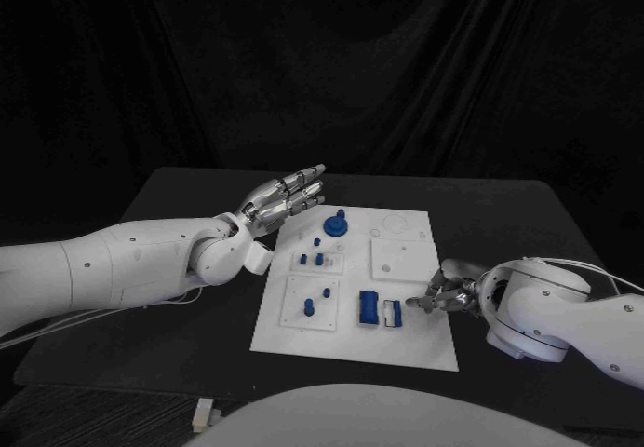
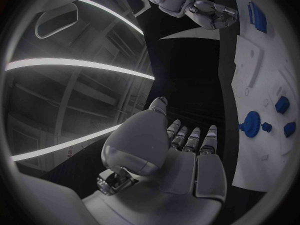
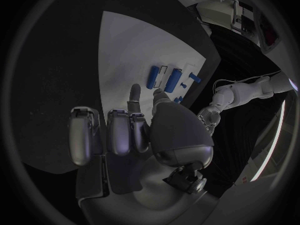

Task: Assemble the parts on the task board

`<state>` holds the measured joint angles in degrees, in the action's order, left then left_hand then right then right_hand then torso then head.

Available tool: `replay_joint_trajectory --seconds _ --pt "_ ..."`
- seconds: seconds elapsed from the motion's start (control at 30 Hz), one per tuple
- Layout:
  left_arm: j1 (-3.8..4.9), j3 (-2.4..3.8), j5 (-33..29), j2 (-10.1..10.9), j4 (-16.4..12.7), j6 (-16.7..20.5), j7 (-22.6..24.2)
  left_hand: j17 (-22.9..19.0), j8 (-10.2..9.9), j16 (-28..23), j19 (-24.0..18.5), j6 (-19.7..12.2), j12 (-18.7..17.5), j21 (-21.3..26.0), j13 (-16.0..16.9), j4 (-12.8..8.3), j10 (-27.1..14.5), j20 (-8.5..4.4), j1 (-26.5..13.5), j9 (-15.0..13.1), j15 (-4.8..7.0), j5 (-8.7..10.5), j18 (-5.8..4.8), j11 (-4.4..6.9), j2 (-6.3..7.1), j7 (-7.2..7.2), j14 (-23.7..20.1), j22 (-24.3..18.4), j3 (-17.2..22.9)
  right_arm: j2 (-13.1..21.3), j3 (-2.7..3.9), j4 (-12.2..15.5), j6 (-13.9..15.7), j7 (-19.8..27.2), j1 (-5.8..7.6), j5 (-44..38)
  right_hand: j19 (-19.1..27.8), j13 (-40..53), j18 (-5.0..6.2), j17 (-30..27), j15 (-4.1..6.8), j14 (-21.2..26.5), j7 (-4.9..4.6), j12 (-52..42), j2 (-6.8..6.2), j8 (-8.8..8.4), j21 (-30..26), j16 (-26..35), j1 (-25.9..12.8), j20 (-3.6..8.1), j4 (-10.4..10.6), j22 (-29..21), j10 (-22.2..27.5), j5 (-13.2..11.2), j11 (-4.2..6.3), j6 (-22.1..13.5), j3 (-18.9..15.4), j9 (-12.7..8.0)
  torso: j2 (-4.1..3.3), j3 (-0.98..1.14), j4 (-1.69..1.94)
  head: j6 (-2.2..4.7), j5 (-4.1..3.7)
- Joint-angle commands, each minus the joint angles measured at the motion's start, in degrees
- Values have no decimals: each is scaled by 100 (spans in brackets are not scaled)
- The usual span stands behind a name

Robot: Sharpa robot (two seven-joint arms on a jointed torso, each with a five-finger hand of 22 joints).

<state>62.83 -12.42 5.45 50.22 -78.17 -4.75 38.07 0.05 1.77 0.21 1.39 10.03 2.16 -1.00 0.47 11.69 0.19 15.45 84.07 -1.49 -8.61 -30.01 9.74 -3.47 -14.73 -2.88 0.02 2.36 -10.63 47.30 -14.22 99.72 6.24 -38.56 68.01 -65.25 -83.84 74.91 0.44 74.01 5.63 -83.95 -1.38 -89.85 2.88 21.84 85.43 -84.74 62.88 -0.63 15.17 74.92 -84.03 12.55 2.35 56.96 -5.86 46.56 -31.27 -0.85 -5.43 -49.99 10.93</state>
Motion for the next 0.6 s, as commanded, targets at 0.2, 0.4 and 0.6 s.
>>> replay_joint_trajectory --seconds 0.2,0.4,0.6 --pt "-8 6 -4 -5 -17 -90 31 -5 20 -21 6 0 15 -21 9 -28 10 44 14 -9 -56 -37 57 3 -39 -39 -2 6 5 -145 0 -120 -65 -103 -161 -75 -408 1509 78 -27 61 -341 31 -15 59 88 12 9 47 30 -35 1347 -597 -47 58 110 -74 75 2 2 -4 -1 20" --pt "-8 6 -4 -8 -17 -100 20 -5 21 -21 7 8 15 -22 9 -39 10 47 20 -10 -63 -40 56 0 -40 -50 -2 7 13 -240 1 -192 -66 -99 -221 -75 -408 1509 78 -33 86 -339 63 -15 75 220 11 11 46 54 -38 1347 -597 -39 87 123 -110 225 -1 2 -5 -1 12" --pt "-8 6 -4 -15 -18 -114 9 -5 21 -21 7 8 15 -22 9 -39 10 47 20 -10 -63 -40 56 0 -40 -50 -2 7 13 -316 1 -256 -55 -99 -244 -75 -407 1509 79 -31 108 -340 88 -15 96 377 7 11 36 77 -36 1346 -597 -35 111 63 -156 444 0 2 -1 -1 10"
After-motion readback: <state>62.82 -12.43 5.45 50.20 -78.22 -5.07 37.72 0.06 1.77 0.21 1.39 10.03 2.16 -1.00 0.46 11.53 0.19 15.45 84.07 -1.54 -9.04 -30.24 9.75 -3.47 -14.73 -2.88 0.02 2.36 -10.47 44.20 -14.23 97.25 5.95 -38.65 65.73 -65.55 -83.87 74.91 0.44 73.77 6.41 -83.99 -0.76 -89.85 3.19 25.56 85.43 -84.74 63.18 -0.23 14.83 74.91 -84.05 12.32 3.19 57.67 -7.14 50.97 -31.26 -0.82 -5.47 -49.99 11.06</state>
